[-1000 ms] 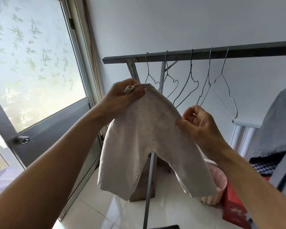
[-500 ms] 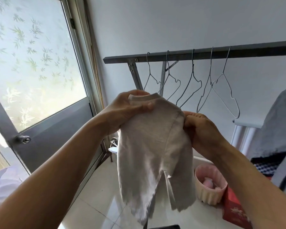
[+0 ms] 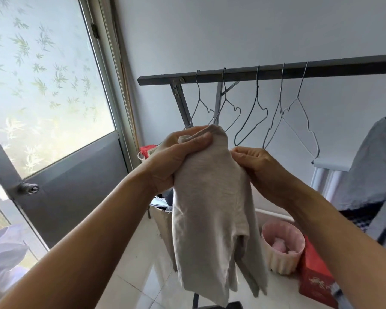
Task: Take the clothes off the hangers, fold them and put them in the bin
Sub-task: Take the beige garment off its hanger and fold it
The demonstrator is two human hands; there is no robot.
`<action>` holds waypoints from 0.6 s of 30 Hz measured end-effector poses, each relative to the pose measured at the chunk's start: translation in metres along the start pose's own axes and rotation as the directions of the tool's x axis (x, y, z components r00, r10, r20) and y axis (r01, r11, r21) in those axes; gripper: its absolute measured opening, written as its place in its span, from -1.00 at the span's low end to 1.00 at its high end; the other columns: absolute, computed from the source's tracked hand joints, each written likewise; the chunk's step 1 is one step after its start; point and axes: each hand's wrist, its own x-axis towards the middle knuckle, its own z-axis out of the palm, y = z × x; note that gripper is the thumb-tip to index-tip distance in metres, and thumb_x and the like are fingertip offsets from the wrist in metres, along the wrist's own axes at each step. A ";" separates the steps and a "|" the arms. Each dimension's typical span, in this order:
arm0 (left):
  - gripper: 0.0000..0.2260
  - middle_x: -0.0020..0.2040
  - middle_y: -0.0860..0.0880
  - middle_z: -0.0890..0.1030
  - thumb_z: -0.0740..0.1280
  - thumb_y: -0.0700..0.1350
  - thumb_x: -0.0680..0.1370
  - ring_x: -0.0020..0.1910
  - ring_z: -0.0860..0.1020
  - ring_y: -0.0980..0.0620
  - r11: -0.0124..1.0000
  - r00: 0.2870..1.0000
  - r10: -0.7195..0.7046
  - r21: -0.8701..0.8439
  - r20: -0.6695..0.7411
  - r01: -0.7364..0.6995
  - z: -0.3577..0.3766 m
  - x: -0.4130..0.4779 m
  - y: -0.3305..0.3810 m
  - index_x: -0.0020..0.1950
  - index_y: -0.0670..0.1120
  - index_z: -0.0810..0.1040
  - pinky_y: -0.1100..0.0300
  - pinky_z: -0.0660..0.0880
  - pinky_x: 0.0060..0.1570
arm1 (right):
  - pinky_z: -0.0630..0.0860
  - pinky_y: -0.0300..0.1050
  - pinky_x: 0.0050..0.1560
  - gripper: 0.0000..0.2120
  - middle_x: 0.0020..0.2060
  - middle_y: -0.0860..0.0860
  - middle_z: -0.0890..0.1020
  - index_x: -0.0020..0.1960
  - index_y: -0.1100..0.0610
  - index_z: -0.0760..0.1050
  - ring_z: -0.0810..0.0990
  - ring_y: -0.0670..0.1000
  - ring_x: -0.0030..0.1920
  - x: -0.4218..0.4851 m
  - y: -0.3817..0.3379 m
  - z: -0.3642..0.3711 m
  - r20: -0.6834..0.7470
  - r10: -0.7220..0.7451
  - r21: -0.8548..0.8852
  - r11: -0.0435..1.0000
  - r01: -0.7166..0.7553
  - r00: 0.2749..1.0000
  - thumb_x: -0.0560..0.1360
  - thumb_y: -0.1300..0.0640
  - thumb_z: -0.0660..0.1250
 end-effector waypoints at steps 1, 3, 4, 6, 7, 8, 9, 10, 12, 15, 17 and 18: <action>-0.65 0.03 -0.09 0.68 0.38 -0.10 0.49 0.04 0.64 0.00 1.000 1.000 0.002 -0.010 -0.008 -0.002 0.001 0.000 0.000 0.25 -0.16 0.59 0.18 0.59 0.04 | 0.42 -0.09 -0.05 -0.63 -0.18 0.09 0.60 0.00 0.27 0.57 0.52 0.06 -0.14 0.000 0.001 0.002 -0.012 -0.002 -0.030 1.000 0.002 1.000 0.44 -0.05 0.35; -0.68 0.02 -0.10 0.68 0.42 -0.12 0.50 0.03 0.64 -0.01 1.000 1.000 0.008 -0.009 -0.021 -0.008 0.003 0.001 0.000 0.24 -0.16 0.60 0.17 0.59 0.05 | 0.45 -0.21 -0.06 -0.70 -0.17 -0.06 0.66 0.01 0.12 0.56 0.59 -0.07 -0.14 0.001 0.005 0.006 -0.063 -0.027 -0.085 0.996 0.021 0.998 0.42 -0.08 0.36; -0.67 0.01 -0.10 0.68 0.42 -0.13 0.49 0.02 0.64 -0.01 1.000 1.000 0.012 0.002 -0.027 -0.012 0.005 0.000 -0.001 0.24 -0.17 0.60 0.17 0.60 0.05 | 0.48 -0.22 -0.06 -0.74 -0.13 -0.07 0.67 0.03 0.07 0.54 0.62 -0.09 -0.10 0.002 0.007 0.007 -0.116 -0.062 -0.123 0.991 0.048 0.991 0.45 -0.06 0.38; -0.64 -0.01 -0.10 0.68 0.40 -0.13 0.44 -0.01 0.64 -0.01 0.999 0.999 0.024 0.034 -0.043 -0.022 0.007 0.000 -0.001 0.23 -0.17 0.60 0.17 0.60 0.03 | 0.50 -0.14 -0.10 -0.86 -0.14 -0.03 0.67 0.00 0.05 0.56 0.62 -0.06 -0.13 0.001 0.008 0.010 -0.220 -0.118 -0.153 0.985 0.085 0.968 0.55 -0.01 0.34; -0.63 0.00 -0.10 0.68 0.41 -0.13 0.43 0.00 0.64 -0.01 0.998 0.998 0.032 0.055 -0.057 -0.029 0.007 0.000 -0.002 0.23 -0.16 0.60 0.16 0.60 0.03 | 0.51 -0.11 -0.12 -0.80 -0.18 -0.03 0.68 -0.04 0.06 0.58 0.62 -0.05 -0.17 -0.002 0.006 0.012 -0.234 -0.119 -0.116 0.989 0.094 0.965 0.57 -0.04 0.27; -0.62 0.02 -0.12 0.68 0.42 -0.12 0.43 0.02 0.64 -0.02 0.996 0.996 0.043 0.077 -0.075 -0.037 0.007 0.000 -0.002 0.24 -0.16 0.60 0.13 0.59 0.07 | 0.54 -0.10 -0.12 -0.68 -0.19 -0.01 0.69 -0.07 0.08 0.60 0.64 -0.03 -0.17 -0.004 0.006 0.013 -0.217 -0.107 -0.056 0.994 0.097 0.970 0.57 -0.12 0.21; -0.61 0.05 -0.14 0.67 0.43 -0.12 0.43 0.05 0.63 -0.03 0.994 0.994 0.055 0.097 -0.096 -0.045 0.006 0.001 -0.003 0.24 -0.16 0.60 0.09 0.58 0.12 | 0.56 -0.10 -0.11 -0.59 -0.19 0.00 0.70 -0.07 0.09 0.62 0.66 -0.02 -0.16 -0.008 0.005 0.014 -0.175 -0.093 -0.008 0.996 0.093 0.980 0.54 -0.20 0.16; -0.61 0.07 -0.15 0.67 0.44 -0.11 0.43 0.06 0.62 -0.05 0.993 0.991 0.064 0.109 -0.120 -0.051 0.006 0.002 -0.004 0.25 -0.15 0.60 0.06 0.56 0.15 | 0.57 -0.14 -0.12 -0.54 -0.19 -0.02 0.71 -0.06 0.10 0.62 0.67 -0.04 -0.16 -0.012 0.004 0.015 -0.125 -0.092 0.011 0.995 0.094 0.988 0.50 -0.26 0.17; -0.64 0.06 -0.15 0.66 0.44 -0.13 0.47 0.04 0.62 -0.04 0.993 0.984 0.078 0.100 -0.163 -0.062 0.005 0.003 -0.005 0.25 -0.15 0.60 0.05 0.56 0.13 | 0.58 -0.27 -0.19 -0.61 -0.20 -0.05 0.71 -0.01 0.12 0.60 0.69 -0.08 -0.16 -0.021 0.004 0.020 -0.016 -0.110 0.002 0.994 0.110 0.994 0.43 -0.20 0.33; -0.70 0.10 -0.24 0.65 0.41 -0.19 0.52 0.02 0.62 -0.02 0.991 0.974 0.106 0.106 -0.200 -0.086 0.007 0.004 -0.005 0.25 -0.17 0.59 0.06 0.58 0.12 | 0.59 -0.25 -0.21 -0.74 -0.14 -0.06 0.72 0.06 0.08 0.57 0.71 -0.07 -0.13 -0.025 0.013 0.027 -0.047 -0.092 -0.113 0.990 0.086 0.995 0.39 0.11 0.50; -0.71 0.10 -0.28 0.64 0.44 -0.19 0.51 -0.02 0.63 -0.03 0.979 0.961 0.138 0.178 -0.239 -0.097 0.009 0.004 -0.003 0.22 -0.15 0.61 0.04 0.58 0.11 | 0.63 -0.17 -0.17 -0.84 -0.13 -0.04 0.72 0.06 0.06 0.58 0.70 -0.04 -0.12 -0.026 0.016 0.029 -0.099 -0.085 -0.166 0.984 0.068 0.991 0.49 0.17 0.42; -0.71 0.06 -0.28 0.65 0.46 -0.19 0.49 -0.05 0.64 -0.03 0.966 0.948 0.166 0.236 -0.270 -0.102 0.009 0.004 -0.002 0.20 -0.14 0.61 0.04 0.60 0.07 | 0.64 -0.12 -0.14 -0.89 -0.13 -0.01 0.72 0.05 0.07 0.59 0.70 -0.01 -0.12 -0.026 0.017 0.029 -0.106 -0.071 -0.179 0.982 0.051 0.992 0.52 0.17 0.38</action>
